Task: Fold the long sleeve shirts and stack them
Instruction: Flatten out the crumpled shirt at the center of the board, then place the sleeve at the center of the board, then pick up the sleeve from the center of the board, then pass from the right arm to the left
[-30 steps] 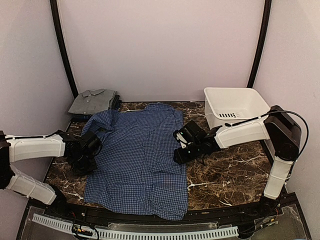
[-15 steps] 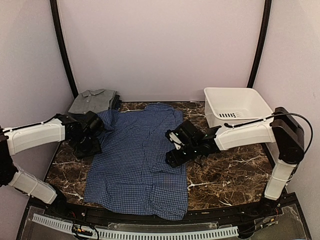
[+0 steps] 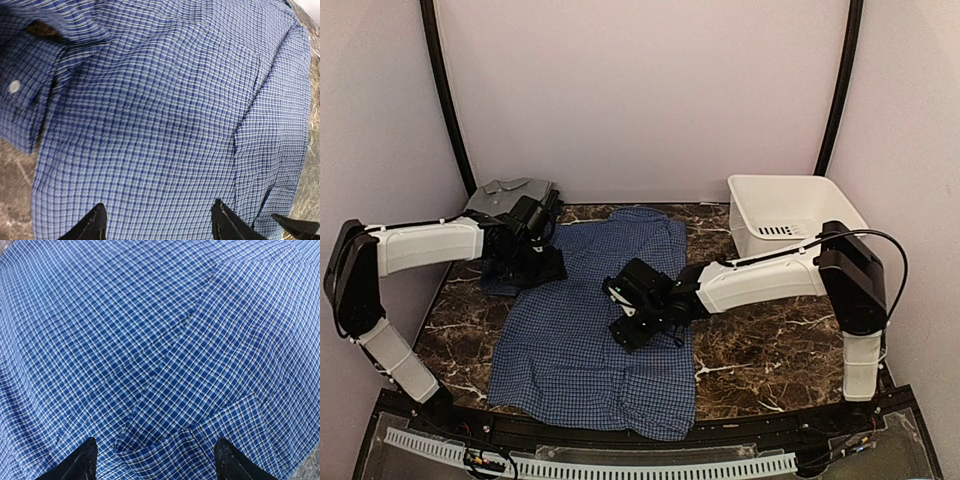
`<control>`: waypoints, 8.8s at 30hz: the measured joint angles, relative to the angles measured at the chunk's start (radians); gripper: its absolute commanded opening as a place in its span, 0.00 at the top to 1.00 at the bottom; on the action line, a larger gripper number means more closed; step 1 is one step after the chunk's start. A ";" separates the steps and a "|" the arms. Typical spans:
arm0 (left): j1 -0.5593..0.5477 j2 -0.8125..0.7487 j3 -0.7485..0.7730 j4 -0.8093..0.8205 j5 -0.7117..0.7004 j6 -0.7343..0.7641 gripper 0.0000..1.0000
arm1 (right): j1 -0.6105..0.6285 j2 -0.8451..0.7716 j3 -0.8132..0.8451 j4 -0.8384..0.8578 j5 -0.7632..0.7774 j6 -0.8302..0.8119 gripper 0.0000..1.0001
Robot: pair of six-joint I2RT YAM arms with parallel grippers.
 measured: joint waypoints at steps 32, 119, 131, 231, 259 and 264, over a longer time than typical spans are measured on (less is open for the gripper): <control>0.245 0.367 0.132 0.208 0.037 0.096 0.31 | -0.252 -0.346 0.037 -0.188 0.238 0.098 1.00; -0.291 0.183 0.039 0.041 0.484 0.210 0.58 | -0.760 -0.667 -0.515 -0.150 0.225 0.190 1.00; -0.411 0.191 0.010 0.045 0.488 0.120 0.69 | -0.761 -0.725 -0.509 -0.106 0.180 0.161 1.00; -0.280 0.408 0.447 0.285 0.566 0.126 0.52 | -0.567 -0.494 -0.735 0.258 -0.134 0.274 0.46; -0.240 0.369 0.346 0.334 0.715 0.080 0.48 | -0.373 -0.587 -0.452 0.222 -0.167 0.204 1.00; -0.236 0.291 0.278 0.341 0.706 0.093 0.47 | -0.346 -0.532 -0.445 0.266 -0.268 0.171 1.00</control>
